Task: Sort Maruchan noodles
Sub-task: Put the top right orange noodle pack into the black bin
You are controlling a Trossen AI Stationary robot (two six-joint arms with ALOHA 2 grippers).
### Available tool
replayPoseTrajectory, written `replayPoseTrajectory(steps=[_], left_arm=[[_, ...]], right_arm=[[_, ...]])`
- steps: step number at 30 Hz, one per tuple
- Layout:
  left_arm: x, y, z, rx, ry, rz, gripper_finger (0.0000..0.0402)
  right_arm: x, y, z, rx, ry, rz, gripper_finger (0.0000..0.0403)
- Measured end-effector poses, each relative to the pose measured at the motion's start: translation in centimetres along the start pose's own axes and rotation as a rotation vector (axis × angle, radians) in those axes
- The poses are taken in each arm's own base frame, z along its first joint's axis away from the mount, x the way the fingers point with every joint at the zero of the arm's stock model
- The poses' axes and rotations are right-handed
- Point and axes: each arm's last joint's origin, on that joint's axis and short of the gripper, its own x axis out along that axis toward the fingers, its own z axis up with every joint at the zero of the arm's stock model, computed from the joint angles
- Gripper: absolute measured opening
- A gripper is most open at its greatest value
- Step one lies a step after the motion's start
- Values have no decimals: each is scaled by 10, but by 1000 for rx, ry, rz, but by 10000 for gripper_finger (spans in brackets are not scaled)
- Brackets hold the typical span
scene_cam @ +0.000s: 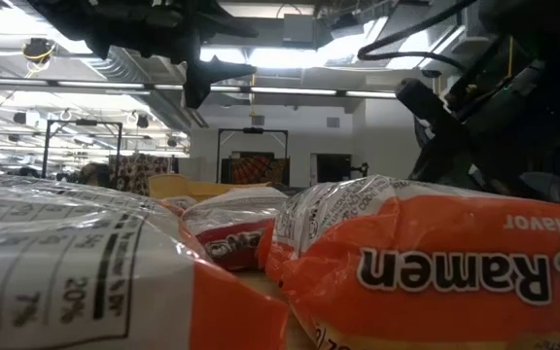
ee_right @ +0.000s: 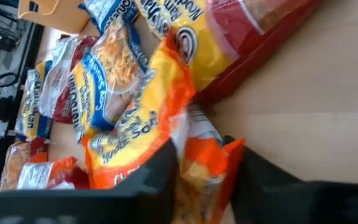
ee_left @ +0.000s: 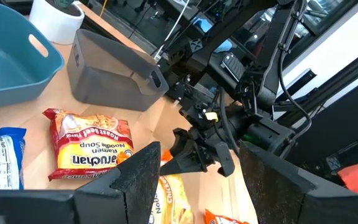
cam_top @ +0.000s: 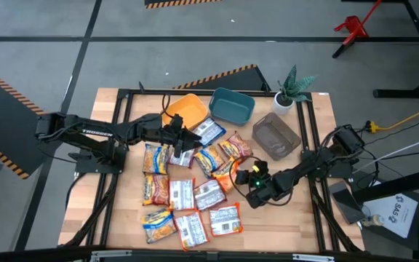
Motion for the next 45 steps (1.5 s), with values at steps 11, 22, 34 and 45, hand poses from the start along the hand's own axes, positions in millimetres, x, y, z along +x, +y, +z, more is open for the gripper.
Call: replayPoseTrajectory(steps=[11,22,34,45], left_arm=[[0,-1,2,3,-17,-11,215],[0,-3,5,-16,-47,-35,215],[0,-5,7,-12,-71,-54,215],[0,-5,7,-8,-70,-53,215]], right_arm=[[-5,14,-1,62,37,72,2],[-33,44,25,158,-58,191,0],[-43,61,79,90,-186,184,0],[-79,56,146,93,-399,153,0]])
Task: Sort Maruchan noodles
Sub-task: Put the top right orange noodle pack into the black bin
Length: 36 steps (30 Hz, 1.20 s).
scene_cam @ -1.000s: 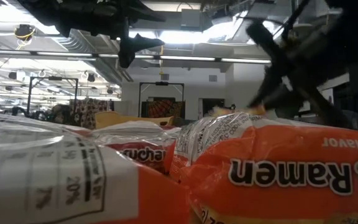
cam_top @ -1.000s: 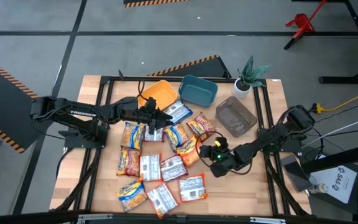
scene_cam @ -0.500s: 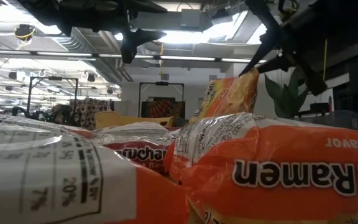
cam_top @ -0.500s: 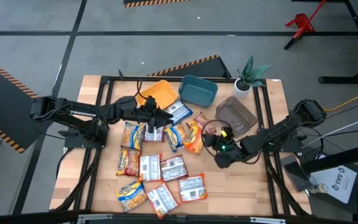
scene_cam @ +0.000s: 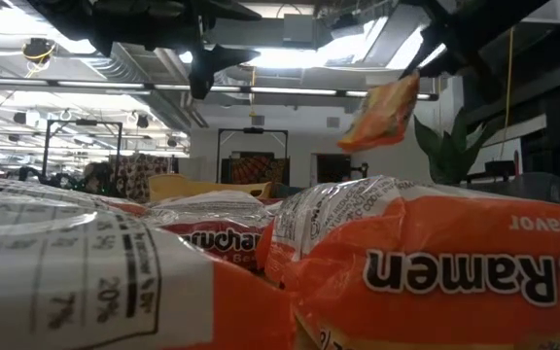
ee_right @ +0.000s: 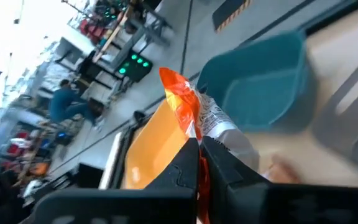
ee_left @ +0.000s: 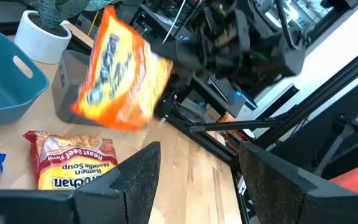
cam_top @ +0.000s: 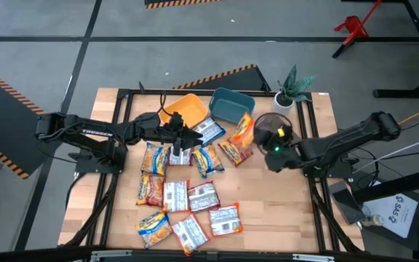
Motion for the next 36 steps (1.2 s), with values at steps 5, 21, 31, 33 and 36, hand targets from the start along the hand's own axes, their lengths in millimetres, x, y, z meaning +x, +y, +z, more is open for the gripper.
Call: replayPoseTrajectory(steps=[5,21,31,33,36], left_arm=[[0,0,0,3,1,1,215],[0,2,1,26,-10,19,215],[-1,7,5,26,-32,46,215],[-1,7,5,26,-35,50,215],[-1,8,5,26,-37,55,215]], right_arm=[[-4,-10,24,-46,-50,-58,0],[0,-46,57,-152,-34,-382,0],[5,-57,47,-211,-18,-434,0],[8,-60,43,-216,-12,-442,0],[10,-62,40,-221,-30,-445,0]])
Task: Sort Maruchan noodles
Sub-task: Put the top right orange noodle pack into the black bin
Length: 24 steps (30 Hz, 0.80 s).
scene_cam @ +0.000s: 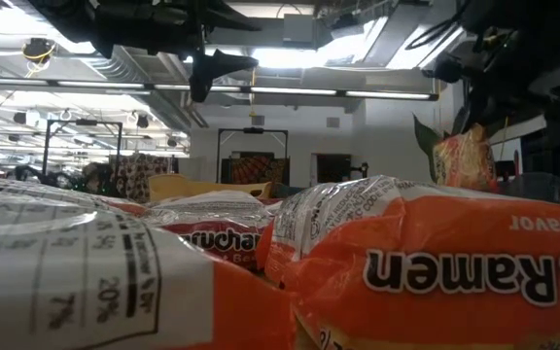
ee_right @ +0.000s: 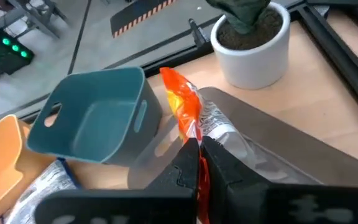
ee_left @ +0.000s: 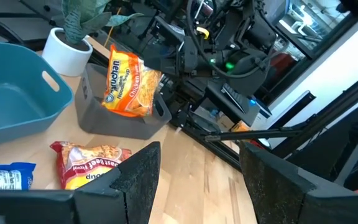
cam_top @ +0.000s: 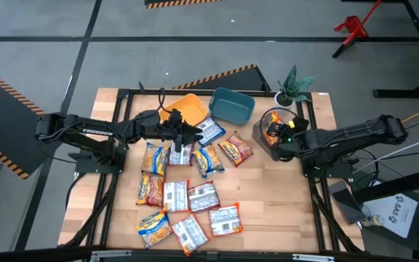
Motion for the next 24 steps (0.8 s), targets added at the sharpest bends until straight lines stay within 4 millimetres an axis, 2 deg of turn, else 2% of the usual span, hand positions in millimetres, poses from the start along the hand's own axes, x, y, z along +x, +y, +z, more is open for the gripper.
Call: replayPoseTrajectory(steps=[13,24], left_arm=[[0,2,1,3,-15,28,215],[0,2,1,3,-15,28,215]], right_arm=[[13,8,-4,48,-42,-33,0],[18,10,-10,-56,-20,-59,10]])
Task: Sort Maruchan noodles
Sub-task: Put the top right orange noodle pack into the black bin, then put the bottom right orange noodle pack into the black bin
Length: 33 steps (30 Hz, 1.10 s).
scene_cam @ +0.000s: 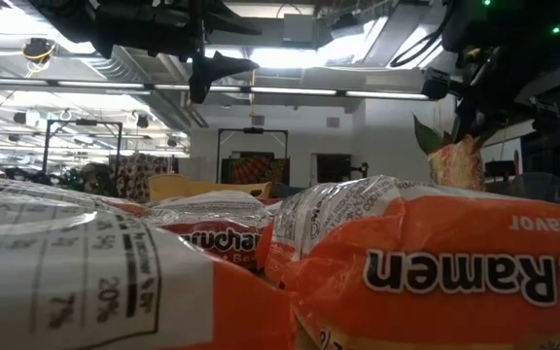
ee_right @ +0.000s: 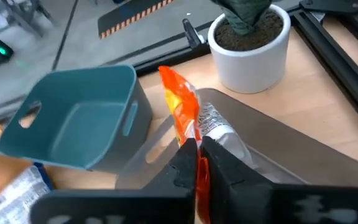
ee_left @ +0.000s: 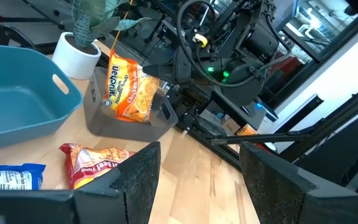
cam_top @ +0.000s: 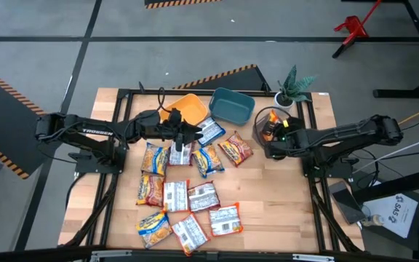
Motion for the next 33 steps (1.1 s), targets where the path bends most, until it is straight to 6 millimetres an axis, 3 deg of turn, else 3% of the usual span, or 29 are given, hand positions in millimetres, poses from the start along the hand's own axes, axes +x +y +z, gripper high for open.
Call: replayPoseTrajectory(steps=[14,18,22,25,28,33], left_arm=[[0,0,0,-1,6,-8,215],[0,-1,0,-3,18,-32,215],[0,-3,-1,-10,60,-92,215],[-1,-5,-3,-10,108,-155,215],[-2,-7,-4,-13,169,-228,215],[-3,-10,-9,-85,302,-343,215]], right_arm=[[-7,-1,10,-80,-13,21,145],[-20,17,21,-214,65,140,172],[-30,43,18,-363,271,383,194],[-34,58,3,-461,485,563,202],[-44,65,-25,-575,693,697,204],[-67,56,-82,-643,942,671,204]])
